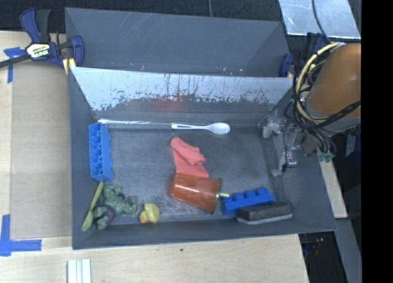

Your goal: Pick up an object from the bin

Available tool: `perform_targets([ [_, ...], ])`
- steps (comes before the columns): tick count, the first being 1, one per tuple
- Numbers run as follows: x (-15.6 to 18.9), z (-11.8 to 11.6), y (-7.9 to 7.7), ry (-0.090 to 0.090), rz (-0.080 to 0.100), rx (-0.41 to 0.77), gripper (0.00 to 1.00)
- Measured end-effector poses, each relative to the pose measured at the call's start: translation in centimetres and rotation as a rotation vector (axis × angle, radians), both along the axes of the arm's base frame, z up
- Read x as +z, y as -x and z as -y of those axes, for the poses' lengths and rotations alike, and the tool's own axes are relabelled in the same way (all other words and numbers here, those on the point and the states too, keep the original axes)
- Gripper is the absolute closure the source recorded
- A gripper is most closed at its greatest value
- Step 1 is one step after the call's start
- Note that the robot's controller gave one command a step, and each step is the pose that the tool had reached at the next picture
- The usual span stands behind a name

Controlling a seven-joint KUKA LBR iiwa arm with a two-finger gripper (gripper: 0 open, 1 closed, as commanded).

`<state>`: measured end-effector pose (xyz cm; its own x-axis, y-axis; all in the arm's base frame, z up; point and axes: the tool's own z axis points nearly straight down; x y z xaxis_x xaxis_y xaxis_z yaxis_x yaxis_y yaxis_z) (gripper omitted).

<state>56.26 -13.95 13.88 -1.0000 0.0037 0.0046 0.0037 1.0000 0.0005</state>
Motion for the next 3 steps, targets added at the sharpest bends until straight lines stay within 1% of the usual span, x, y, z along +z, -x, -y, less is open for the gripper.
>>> perform_targets([
  [1, 0.5, -0.1, -0.2, 0.001, 0.008, 0.003, 0.00],
  [2, -5.4, -4.7, 2.6, 0.003, 0.012, 0.290, 0.00],
  [3, -2.2, -5.7, 3.2, 0.002, 0.009, 0.330, 0.00],
])
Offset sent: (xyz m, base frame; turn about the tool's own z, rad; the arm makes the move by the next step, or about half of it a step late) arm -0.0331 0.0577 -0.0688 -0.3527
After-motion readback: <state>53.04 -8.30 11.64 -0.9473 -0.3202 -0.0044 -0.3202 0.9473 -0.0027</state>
